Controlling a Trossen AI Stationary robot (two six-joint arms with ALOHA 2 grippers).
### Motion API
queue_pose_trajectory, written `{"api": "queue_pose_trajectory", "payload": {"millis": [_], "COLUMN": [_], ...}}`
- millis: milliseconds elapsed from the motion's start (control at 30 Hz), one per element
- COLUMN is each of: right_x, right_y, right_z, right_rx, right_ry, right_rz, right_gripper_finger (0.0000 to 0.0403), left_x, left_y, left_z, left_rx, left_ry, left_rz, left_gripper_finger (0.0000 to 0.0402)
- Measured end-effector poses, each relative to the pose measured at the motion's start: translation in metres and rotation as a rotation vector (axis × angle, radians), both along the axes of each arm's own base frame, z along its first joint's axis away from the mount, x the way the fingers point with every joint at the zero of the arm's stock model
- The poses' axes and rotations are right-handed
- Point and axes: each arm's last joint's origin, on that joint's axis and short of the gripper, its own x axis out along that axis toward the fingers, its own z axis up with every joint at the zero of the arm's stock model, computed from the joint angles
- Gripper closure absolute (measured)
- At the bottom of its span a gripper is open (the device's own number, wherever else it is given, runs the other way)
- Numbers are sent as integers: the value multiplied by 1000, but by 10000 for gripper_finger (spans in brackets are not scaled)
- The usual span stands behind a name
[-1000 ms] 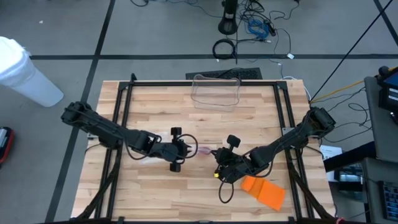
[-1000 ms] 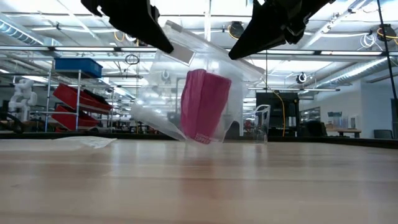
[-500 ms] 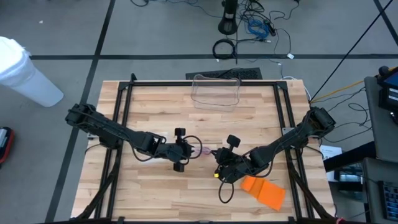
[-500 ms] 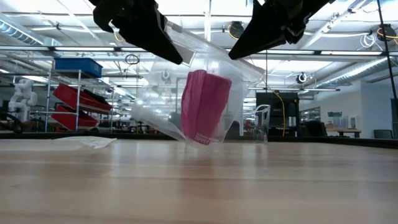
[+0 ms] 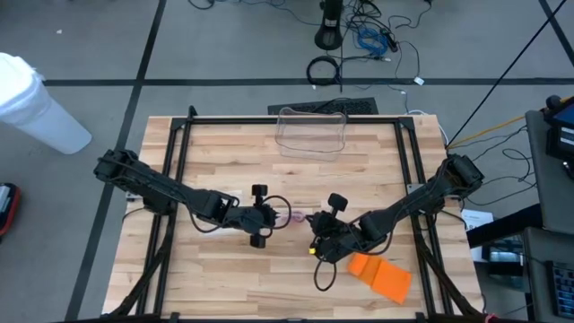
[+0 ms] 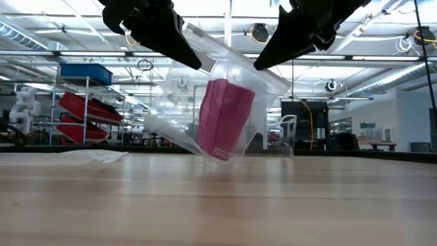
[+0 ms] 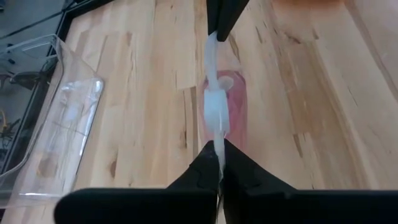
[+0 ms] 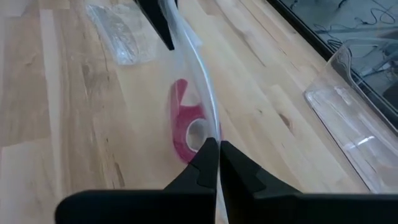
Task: Roll bandage
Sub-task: Close the zip bag
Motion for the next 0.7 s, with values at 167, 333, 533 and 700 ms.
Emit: {"api": "queue_pose_trajectory", "payload": {"millis": [167,333,533,700], "right_x": [2,6,14,27], "right_y": [2,12,17,-1], "right_z": [2,9,20,25], "right_rx": [-48,-89,-107,-106], "right_ry": [5,-50,-134,-165], "right_rz": [52,134,217,239], "right_gripper_finger": [397,348,264,214], "left_x": [0,0,0,3], "left_y": [0,0,-1,-3], "left_z": [0,0,0,12], "left_rx": [1,2,31,103], "left_ry": [5,5,30,47], "left_rz": [1,0,-82,-189], "left_gripper_finger": [400,400,401,401]}}
